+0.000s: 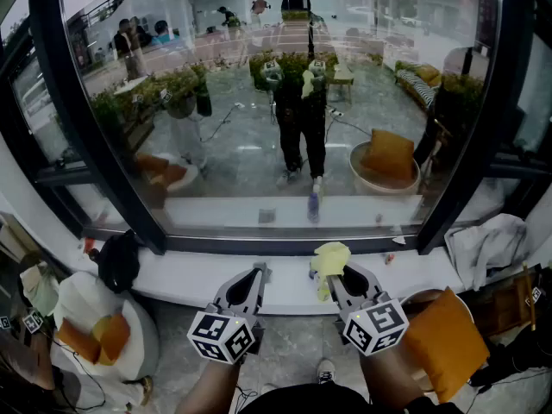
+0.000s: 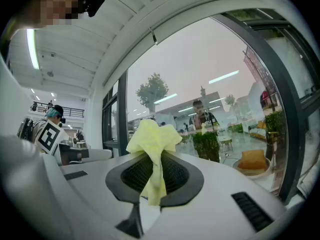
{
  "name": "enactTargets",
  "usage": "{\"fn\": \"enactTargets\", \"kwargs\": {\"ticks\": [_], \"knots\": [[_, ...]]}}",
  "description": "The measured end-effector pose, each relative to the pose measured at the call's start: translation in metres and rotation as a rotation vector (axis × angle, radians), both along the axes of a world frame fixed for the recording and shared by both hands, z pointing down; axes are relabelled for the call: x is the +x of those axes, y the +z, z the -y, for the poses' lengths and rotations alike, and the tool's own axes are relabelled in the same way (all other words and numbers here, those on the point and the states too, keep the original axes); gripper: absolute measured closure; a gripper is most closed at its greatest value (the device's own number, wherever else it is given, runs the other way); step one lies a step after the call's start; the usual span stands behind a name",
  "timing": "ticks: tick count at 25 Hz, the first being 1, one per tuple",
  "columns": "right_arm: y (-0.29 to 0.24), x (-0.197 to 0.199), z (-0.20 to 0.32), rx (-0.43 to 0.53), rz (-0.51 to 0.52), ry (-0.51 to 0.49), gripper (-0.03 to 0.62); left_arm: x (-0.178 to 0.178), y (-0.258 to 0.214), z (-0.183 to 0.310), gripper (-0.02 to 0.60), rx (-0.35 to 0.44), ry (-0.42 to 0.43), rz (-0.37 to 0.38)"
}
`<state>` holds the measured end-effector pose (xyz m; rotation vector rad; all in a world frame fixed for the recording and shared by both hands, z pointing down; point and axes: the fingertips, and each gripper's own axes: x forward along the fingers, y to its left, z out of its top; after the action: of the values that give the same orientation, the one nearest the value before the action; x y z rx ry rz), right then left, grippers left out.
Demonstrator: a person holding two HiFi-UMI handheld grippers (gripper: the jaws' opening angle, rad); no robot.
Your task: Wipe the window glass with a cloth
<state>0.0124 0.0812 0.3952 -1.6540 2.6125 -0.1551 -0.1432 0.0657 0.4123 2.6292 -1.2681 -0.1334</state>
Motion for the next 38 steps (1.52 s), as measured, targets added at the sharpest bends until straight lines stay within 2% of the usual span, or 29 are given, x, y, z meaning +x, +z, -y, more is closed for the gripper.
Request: {"fn": "enactTargets", "kwargs": {"ticks": [17,38], "knots": [[0.004,0.01,-0.001,-0.014,0.006,0.013,0.533,0.009,-0.002,-0.002,0.574,0.014,-0.001,0.004],[0.005,0.114,0.069,-0.015,0.02,-0.075,0.533,0.117,0.005,0.053,0.574,0.0,-0.08,0.029]]}}
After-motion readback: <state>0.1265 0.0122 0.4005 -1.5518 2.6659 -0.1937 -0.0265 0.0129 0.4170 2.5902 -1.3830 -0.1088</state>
